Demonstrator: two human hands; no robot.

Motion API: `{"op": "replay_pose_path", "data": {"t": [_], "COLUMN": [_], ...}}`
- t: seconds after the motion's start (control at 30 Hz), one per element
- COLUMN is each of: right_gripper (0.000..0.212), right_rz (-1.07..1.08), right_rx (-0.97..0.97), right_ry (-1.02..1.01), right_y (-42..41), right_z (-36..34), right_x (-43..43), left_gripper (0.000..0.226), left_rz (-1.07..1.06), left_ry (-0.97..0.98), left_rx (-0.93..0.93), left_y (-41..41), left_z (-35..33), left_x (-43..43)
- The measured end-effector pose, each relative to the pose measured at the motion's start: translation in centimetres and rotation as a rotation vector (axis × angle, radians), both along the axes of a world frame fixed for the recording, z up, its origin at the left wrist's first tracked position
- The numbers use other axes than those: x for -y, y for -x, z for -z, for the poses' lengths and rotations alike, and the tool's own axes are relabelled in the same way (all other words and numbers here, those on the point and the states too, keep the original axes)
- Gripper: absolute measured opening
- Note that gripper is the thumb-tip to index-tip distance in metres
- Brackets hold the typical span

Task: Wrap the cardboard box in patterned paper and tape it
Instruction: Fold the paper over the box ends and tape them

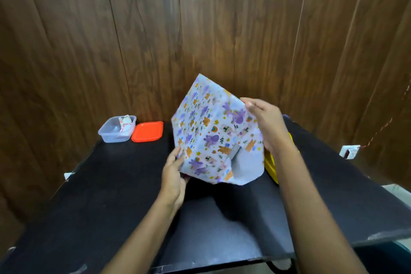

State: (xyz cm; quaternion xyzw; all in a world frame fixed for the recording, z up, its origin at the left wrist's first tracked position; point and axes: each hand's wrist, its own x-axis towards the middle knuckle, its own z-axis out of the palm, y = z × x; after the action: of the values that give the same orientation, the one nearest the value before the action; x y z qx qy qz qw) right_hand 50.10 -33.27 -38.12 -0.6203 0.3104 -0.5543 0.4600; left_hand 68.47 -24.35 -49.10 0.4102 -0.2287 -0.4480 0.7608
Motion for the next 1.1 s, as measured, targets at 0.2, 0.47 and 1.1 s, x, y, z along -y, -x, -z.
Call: {"op": "replay_pose_path", "data": {"t": [0.2, 0.47, 1.1], "right_gripper": [0.026, 0.035, 0.056], "right_rz": [-0.062, -0.183, 0.236], "right_rx": [-0.522, -1.002, -0.479], "right_ry": [0.255, 0.148, -0.548], "right_y": [-3.2, -6.1, 0.2], "right_z": [-6.5, -1.5, 5.8], "right_x": [-3.5, -5.4, -2.9], "left_gripper": [0.028, 0.033, 0.025], "left_rz": [0.135, 0.141, -0.523], "left_ry": [-0.091, -0.058, -0.255], "left_rx": [-0.074, -0.555, 0.437], "left_y": [4.9, 2.9, 0.5], "left_z": [0.1, 2.0, -3.1], "left_x": [-0.3, -0.7, -4.0]}}
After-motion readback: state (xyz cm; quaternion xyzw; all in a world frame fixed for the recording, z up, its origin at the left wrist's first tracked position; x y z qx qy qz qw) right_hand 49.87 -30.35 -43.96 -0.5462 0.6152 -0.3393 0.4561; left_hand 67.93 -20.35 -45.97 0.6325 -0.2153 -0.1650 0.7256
